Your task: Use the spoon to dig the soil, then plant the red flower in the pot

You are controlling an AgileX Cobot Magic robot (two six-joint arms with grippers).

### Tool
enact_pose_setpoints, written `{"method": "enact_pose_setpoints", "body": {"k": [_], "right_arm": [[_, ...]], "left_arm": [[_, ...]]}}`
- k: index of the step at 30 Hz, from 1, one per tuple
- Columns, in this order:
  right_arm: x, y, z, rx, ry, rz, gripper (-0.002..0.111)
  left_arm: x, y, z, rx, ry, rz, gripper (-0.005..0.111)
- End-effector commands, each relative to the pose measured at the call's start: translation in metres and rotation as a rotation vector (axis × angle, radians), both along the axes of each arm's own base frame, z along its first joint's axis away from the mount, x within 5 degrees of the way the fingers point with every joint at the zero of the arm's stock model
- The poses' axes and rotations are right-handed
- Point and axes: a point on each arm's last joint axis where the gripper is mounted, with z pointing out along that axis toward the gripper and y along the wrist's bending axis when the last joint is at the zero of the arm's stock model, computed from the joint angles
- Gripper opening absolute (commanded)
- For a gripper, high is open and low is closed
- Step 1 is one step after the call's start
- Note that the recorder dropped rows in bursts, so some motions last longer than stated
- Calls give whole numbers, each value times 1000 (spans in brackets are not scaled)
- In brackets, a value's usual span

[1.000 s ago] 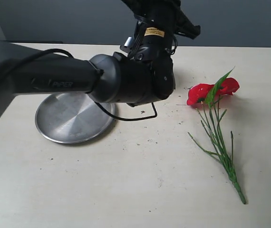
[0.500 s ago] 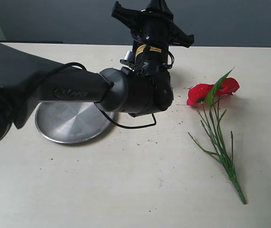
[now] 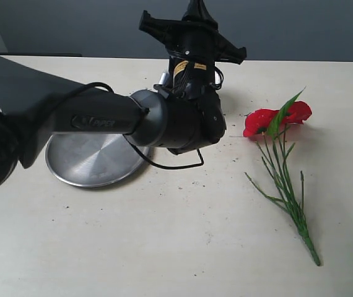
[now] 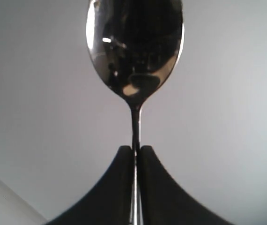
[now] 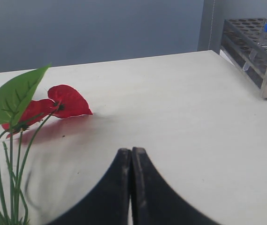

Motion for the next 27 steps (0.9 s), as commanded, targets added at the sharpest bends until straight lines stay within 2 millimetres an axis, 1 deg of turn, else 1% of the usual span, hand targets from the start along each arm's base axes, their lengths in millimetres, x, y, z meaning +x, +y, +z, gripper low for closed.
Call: {"method": "enact_pose_setpoints", "body": {"k": [1,4,13,20,24,27], "right_arm": [[0,0,0,0,-6,-5,-1],[0,0,0,0,-6,-5,-1],[0,0,0,0,-6,-5,-1],[0,0,0,0,-6,-5,-1],[0,0,0,0,-6,-5,-1],[0,0,0,0,-6,-5,-1]], "left_arm": [[0,-3,4,28,-36,-22,0],[0,-3,4,72,-33,-11,0],[0,-3,4,71,-31,-10,0],[1,0,2,51,-11,10,0],[1,3,0,18,17,39,0],[5,8,-1,-31,19,39,0]]}}
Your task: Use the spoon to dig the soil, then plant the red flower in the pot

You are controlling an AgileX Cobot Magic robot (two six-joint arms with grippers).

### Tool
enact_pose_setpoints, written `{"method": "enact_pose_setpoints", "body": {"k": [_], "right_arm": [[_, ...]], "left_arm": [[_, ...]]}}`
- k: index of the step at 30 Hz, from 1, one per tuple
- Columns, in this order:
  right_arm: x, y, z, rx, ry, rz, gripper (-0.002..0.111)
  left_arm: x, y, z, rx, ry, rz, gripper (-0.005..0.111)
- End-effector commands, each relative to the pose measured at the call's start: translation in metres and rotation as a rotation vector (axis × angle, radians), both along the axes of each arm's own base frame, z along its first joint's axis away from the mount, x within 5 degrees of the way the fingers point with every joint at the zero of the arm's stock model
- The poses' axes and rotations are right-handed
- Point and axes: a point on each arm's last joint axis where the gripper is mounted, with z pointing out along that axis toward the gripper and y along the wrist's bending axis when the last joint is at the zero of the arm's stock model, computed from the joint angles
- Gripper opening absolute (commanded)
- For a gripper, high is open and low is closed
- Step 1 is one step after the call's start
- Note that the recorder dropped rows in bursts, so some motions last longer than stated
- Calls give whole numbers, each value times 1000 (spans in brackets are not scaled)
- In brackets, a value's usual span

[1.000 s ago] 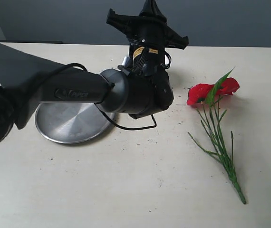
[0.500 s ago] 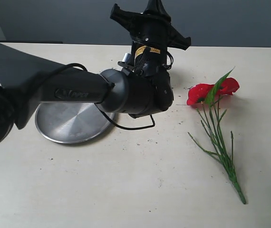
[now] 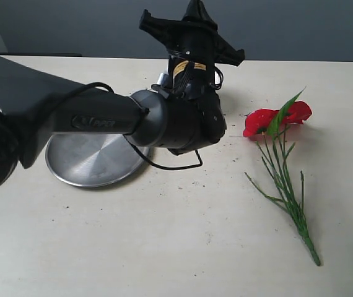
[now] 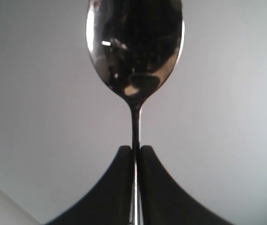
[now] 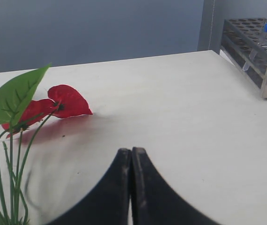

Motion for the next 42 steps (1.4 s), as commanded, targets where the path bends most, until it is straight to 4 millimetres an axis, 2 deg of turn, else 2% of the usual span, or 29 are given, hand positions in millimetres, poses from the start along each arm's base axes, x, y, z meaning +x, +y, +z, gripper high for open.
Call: {"method": "enact_pose_setpoints", "body": {"k": [1,8,15,19,28,37,42], "right_arm": [[0,0,0,0,-6,-5,-1],[0,0,0,0,-6,-5,-1],[0,0,0,0,-6,-5,-1],[0,0,0,0,-6,-5,-1],[0,0,0,0,-6,-5,-1],[0,0,0,0,-6,-5,-1],[0,0,0,0,-6,-5,-1]], "left_arm": [[6,8,0,-54,-1,15,0],[25,24,-3,-8,49,-28,0],[36,18,-8,-99,228,-115,0],[35,12,0,-195,321,-167,0],[40,16,17,-332,292,-96,0],[52,12,3,-333,234,-24,0],[49,-4,3,-416,275,-50,0]]}}
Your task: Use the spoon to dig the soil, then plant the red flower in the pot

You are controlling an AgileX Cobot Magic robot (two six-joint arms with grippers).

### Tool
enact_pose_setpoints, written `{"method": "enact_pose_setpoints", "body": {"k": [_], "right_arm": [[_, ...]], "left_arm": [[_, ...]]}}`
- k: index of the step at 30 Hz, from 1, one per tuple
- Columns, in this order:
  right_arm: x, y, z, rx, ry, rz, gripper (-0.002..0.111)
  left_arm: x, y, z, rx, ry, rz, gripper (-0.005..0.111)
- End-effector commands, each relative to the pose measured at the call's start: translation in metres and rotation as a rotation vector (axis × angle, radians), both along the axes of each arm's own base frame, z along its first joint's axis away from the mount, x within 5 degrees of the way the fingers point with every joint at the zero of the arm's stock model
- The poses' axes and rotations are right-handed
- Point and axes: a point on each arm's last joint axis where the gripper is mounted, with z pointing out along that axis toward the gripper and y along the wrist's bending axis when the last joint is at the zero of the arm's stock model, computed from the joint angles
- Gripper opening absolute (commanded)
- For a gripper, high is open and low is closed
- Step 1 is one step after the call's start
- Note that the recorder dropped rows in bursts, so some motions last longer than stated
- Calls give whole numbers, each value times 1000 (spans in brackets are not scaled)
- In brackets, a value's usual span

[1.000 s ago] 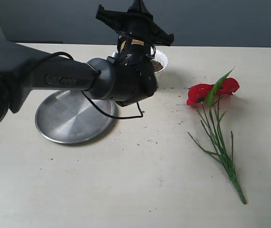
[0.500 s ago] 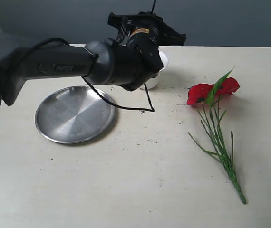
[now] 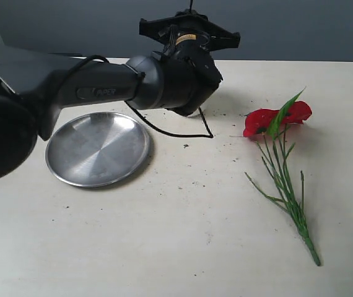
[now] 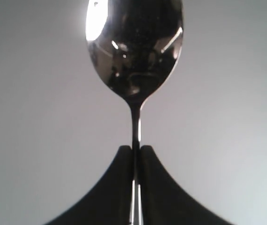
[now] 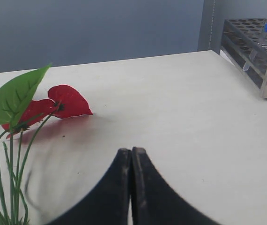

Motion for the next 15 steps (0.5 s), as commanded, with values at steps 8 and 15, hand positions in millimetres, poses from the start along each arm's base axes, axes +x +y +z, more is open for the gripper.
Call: {"method": "enact_pose_setpoints", "body": {"k": [8,15], "right_arm": [[0,0,0,0,-6,-5,-1],[0,0,0,0,-6,-5,-1]], "left_arm": [[-7,-22,7,-151,67,-39,0],[-2,-12,6,-153,57,6,0]]}}
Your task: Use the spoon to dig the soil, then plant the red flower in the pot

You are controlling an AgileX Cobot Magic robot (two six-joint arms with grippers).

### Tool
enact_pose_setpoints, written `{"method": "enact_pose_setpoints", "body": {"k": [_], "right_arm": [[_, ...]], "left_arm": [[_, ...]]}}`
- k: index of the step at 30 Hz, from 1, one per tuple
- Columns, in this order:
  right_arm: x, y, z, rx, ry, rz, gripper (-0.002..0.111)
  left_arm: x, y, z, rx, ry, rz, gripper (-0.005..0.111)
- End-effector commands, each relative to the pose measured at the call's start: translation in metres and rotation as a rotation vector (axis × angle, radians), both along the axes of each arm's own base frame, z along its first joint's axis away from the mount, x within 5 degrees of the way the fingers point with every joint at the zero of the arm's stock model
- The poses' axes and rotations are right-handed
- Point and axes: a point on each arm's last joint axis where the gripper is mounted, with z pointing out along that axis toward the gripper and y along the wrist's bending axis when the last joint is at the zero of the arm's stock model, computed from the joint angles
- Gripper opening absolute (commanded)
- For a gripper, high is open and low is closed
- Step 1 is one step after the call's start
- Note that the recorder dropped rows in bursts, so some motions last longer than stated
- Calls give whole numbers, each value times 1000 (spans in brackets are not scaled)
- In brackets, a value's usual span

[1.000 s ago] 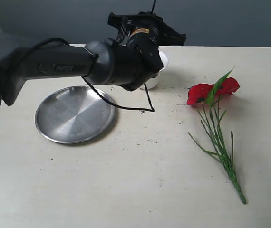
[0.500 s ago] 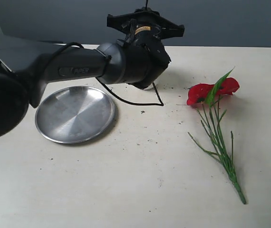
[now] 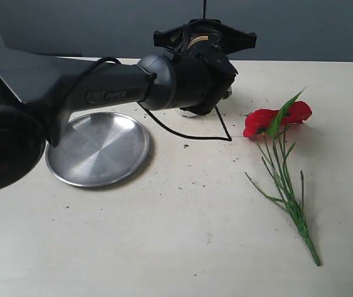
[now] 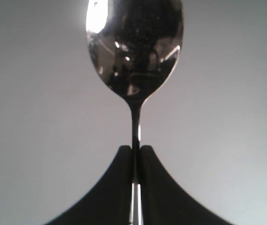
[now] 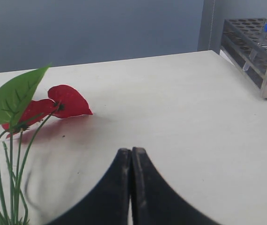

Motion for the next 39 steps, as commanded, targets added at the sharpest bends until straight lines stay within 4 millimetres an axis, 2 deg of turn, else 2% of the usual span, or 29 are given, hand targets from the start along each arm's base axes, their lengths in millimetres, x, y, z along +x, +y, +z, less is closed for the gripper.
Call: {"method": "enact_pose_setpoints", "body": {"k": [1,6,17,27,39], "right_arm": [[0,0,0,0,-6,-5,-1],[0,0,0,0,-6,-5,-1],[0,0,0,0,-6,-5,-1],[0,0,0,0,-6,-5,-1],[0,0,0,0,-6,-5,-1]], "left_arm": [[7,9,2,-7,-14,38,0],[20,11,-13,35,-30,39,0],[36,7,-30,23,-18,13,0],[37,12,-29,-26,-11,82,0],[37,8,-29,-30,1,39,0]]}}
